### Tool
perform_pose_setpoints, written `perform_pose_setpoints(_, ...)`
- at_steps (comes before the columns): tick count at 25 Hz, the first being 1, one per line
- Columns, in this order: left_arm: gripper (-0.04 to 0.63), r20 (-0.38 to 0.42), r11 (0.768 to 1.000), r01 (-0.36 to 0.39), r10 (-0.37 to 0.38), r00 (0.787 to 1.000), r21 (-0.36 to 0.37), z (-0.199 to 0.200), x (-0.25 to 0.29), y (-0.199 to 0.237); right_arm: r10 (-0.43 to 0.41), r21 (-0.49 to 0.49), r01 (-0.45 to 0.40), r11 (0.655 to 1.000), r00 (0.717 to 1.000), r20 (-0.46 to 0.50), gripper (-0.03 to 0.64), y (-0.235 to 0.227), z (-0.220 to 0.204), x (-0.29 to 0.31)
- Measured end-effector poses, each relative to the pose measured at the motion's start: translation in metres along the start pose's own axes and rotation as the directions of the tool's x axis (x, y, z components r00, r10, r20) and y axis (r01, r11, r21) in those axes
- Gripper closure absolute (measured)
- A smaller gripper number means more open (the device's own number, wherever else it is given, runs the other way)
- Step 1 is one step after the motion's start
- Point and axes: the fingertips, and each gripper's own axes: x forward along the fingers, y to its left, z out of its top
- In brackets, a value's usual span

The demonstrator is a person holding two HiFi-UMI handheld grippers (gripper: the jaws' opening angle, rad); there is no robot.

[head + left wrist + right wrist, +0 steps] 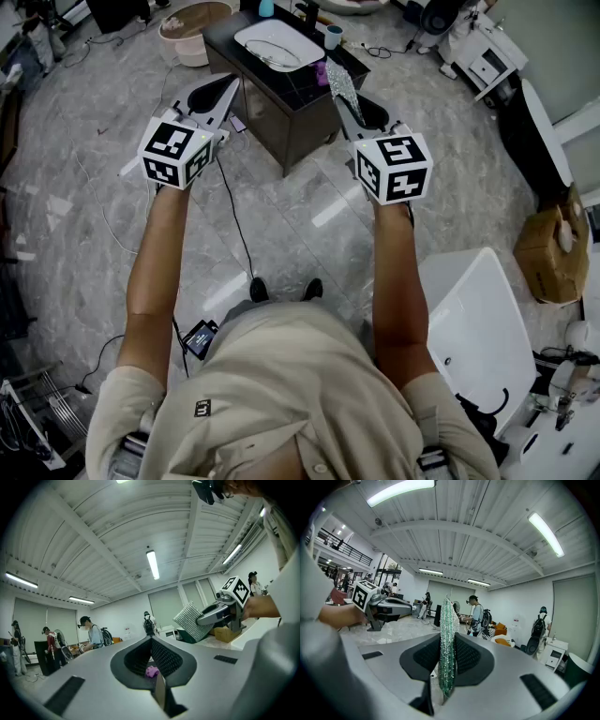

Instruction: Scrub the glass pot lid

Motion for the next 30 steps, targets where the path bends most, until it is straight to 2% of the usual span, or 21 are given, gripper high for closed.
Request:
perform_pose_setpoints(10,0.58,0.009,1.0,0.007,-0.007,1.0,-0.007,-0.006,-0.007,0.016,-0.009,-0.007,0.009,1.0,1.0,-0.004,0.541,0.013,0.002,0.01)
perform_pose_setpoints(23,0.58,0.028,0.997,0.041,-0.039,0.999,-0.068,-0.036,-0.005,0.035,-0.01,-0.034,0.009,0.999,0.999,-0.035,0.541,0.043,-0.002,0.028)
perform_pose_setpoints(30,0.58,-0.012,0.996,0.042,-0.043,0.999,-0.078,-0.057,0.031,0.038,0.014,0.006,-0.014,1.0,1.0,-0.024,0.54,0.012,-0.012,0.056)
